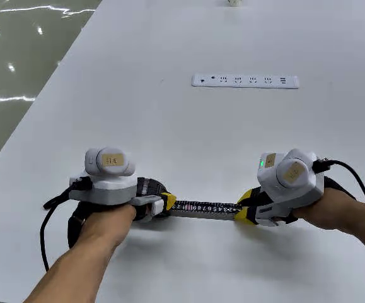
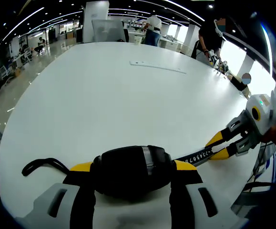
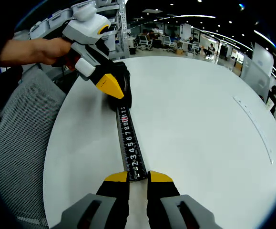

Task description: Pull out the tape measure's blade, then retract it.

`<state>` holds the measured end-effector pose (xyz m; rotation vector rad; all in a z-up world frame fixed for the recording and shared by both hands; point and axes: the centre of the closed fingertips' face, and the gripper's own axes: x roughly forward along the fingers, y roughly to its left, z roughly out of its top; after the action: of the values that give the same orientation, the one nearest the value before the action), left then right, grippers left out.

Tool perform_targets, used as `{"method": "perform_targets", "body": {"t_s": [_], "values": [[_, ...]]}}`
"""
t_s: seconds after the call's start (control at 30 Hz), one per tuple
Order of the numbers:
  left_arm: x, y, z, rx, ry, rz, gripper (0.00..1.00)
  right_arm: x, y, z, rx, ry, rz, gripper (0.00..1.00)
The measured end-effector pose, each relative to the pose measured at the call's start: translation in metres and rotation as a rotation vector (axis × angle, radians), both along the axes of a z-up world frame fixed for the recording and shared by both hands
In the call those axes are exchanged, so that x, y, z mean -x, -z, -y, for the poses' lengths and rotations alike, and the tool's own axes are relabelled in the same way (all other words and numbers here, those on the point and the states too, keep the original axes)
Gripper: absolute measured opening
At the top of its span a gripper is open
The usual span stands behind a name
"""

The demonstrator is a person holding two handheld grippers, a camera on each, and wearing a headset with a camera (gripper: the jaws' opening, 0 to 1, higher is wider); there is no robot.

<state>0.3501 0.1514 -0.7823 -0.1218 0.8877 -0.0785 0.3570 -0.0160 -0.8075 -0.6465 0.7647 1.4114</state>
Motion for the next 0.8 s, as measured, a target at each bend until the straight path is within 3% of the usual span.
{"method": "perform_targets", "body": {"t_s": [0.8], "values": [[0.000,0.000,0.000,0.003,0.002,-0.002,0.58,0.002,0.000,-0.022,-0.006,-0.016,0.009,0.10]]}}
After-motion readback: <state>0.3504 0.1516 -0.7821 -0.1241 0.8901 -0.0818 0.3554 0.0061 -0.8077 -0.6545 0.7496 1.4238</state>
